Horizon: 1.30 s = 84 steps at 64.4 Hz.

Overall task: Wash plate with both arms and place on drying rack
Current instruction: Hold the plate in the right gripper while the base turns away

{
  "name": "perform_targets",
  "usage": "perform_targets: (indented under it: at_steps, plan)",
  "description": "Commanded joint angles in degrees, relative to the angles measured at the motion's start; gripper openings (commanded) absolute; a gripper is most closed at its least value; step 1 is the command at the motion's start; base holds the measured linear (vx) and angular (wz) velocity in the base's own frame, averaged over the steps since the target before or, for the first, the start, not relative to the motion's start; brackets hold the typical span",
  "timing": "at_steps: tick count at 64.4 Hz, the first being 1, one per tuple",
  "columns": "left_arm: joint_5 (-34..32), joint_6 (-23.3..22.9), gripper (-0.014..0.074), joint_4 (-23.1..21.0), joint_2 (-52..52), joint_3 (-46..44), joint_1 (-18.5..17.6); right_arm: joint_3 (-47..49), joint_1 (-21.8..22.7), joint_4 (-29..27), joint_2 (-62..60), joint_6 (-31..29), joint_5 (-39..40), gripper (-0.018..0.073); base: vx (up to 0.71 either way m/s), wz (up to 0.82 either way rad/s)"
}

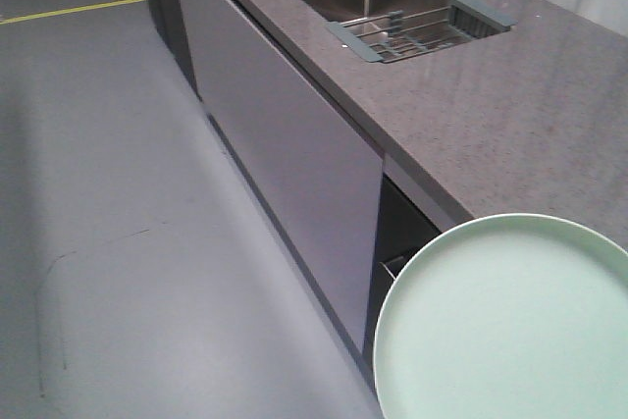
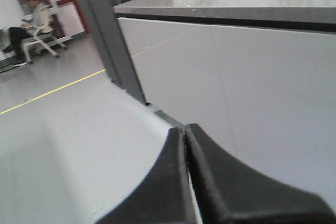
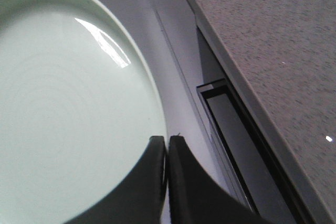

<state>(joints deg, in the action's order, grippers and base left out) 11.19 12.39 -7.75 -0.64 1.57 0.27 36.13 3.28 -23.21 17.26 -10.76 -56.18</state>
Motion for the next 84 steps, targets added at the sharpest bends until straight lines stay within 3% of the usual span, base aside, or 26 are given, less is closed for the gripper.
perform_targets:
  at_steps: [1, 55, 68, 84]
  plan:
    - [-4.03, -0.48, -0.0006, -0.23, -0.86, -1.5, 0.05, 1.33, 0.32, -1.24, 0.64, 0.0, 3.81, -0.0001, 0.14, 0.54]
    - [-4.03, -0.48, -0.0006, -0.23, -0.86, -1.5, 0.05, 1.33, 0.32, -1.17, 0.64, 0.0, 3.81, -0.0001, 0.17, 0.64]
    - [-4.03, -0.48, -0.0006, -0.24, -0.82, -1.5, -2.48, 1.33, 0.32, -1.17, 0.64, 0.0, 3.81, -0.0001, 0.18, 0.48]
    - [-4.03, -0.48, -0.0006, -0.24, -0.82, -1.5, -2.82, 1.33, 0.32, -1.17, 0.64, 0.0, 3.81, -0.0001, 0.19, 0.34]
